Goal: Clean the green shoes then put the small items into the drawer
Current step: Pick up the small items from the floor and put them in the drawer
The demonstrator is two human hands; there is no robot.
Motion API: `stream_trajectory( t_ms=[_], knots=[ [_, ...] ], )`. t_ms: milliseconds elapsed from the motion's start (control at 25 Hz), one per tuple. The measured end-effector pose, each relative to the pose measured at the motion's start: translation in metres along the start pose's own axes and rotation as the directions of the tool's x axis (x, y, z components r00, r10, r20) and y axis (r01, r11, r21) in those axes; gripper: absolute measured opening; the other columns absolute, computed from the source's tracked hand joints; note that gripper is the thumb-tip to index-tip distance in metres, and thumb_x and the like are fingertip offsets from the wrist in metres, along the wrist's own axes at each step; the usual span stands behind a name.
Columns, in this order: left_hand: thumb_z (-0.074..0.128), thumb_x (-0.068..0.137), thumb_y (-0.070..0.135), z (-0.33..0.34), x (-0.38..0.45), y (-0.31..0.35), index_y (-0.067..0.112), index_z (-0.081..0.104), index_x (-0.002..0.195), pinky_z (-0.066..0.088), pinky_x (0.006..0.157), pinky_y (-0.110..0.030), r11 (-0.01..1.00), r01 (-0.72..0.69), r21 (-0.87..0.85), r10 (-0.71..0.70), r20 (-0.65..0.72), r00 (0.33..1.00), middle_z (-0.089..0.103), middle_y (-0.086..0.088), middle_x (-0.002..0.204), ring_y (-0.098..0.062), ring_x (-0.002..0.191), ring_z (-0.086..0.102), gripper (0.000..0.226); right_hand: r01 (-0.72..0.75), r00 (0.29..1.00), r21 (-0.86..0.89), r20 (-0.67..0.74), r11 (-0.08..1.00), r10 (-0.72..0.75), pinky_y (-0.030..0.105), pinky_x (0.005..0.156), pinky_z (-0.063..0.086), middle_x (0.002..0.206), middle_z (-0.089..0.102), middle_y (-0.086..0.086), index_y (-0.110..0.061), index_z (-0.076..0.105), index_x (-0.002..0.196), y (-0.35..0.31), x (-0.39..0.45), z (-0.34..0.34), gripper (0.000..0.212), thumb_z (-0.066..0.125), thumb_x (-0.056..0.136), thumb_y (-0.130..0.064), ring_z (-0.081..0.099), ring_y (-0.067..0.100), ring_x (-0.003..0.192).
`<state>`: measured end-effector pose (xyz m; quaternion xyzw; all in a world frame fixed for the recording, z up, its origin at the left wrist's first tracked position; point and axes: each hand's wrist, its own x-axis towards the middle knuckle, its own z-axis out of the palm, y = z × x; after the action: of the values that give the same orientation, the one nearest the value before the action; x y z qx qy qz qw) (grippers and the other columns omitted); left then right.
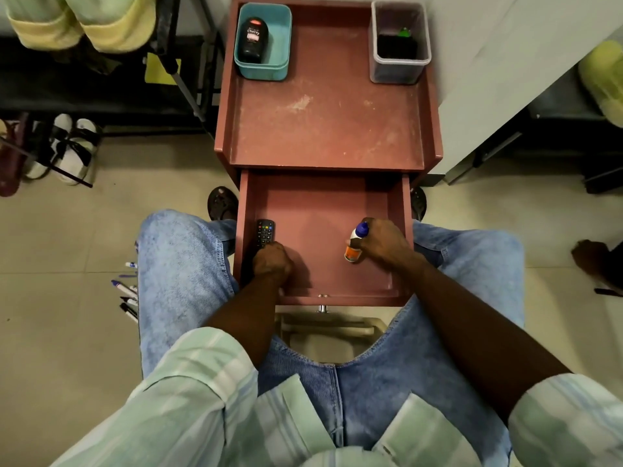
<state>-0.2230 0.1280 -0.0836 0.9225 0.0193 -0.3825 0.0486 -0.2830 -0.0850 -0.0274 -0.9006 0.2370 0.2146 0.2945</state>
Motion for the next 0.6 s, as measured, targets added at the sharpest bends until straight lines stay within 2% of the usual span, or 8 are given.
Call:
stream_trajectory(
  t_ms=[80,240,360,480,600],
  knots=[
    [0.061,0.092,0.029,0.003,-0.005,0.008,0.005,0.062,0.107,0.054,0.074,-0.032,0.991,-0.132,-0.011,0.132,0.026,0.991,0.065,-0.008,0.096,-0.025,0.085,0.064,0.028,-0.015,1.0,-0.018,-0.014,1.0,0.015,0.039,0.075,0.052,0.09,0.063,0.01,-0.006,0.063,0.095,0.008,-0.006,-0.005,0.032,0.074,0.08,-0.032,0.061,0.027,0.082],
    [0.056,0.093,0.032,0.01,-0.029,0.036,0.01,0.055,0.113,0.041,0.069,-0.032,0.942,-0.335,-0.012,0.335,-0.014,0.942,0.063,-0.012,0.108,-0.021,0.082,0.051,0.03,0.013,0.999,-0.188,-0.029,0.982,-0.018,0.033,0.063,0.045,0.085,0.062,0.014,-0.005,0.06,0.094,0.029,-0.016,-0.01,0.025,0.071,0.077,-0.019,0.061,0.033,0.08],
    [0.056,0.092,0.034,0.018,-0.037,0.044,0.011,0.055,0.114,0.04,0.071,-0.033,0.936,-0.35,-0.026,0.349,-0.024,0.937,0.062,-0.012,0.113,-0.022,0.085,0.051,0.031,0.013,0.998,-0.331,0.063,0.943,0.008,0.03,0.064,0.047,0.099,0.067,0.015,-0.008,0.062,0.104,0.044,-0.026,-0.008,0.029,0.069,0.076,-0.014,0.06,0.029,0.08],
    [0.058,0.09,0.034,0.017,-0.04,0.042,0.011,0.058,0.11,0.043,0.074,-0.032,0.929,-0.37,-0.024,0.368,-0.054,0.928,0.064,-0.012,0.114,-0.026,0.092,0.057,0.03,0.092,0.969,-0.552,0.242,0.829,0.054,0.03,0.073,0.052,0.104,0.067,0.01,-0.007,0.064,0.108,0.047,-0.033,-0.003,0.036,0.074,0.078,-0.024,0.065,0.027,0.091],
    [0.06,0.088,0.032,0.013,-0.037,0.037,0.011,0.061,0.105,0.043,0.073,-0.031,0.931,-0.363,-0.041,0.357,-0.103,0.928,0.066,-0.013,0.111,-0.028,0.095,0.059,0.027,0.159,0.953,-0.627,0.3,0.762,0.048,0.032,0.081,0.05,0.113,0.064,0.01,-0.004,0.064,0.111,0.043,-0.033,0.0,0.032,0.066,0.087,-0.024,0.063,0.029,0.102]
  ],
)
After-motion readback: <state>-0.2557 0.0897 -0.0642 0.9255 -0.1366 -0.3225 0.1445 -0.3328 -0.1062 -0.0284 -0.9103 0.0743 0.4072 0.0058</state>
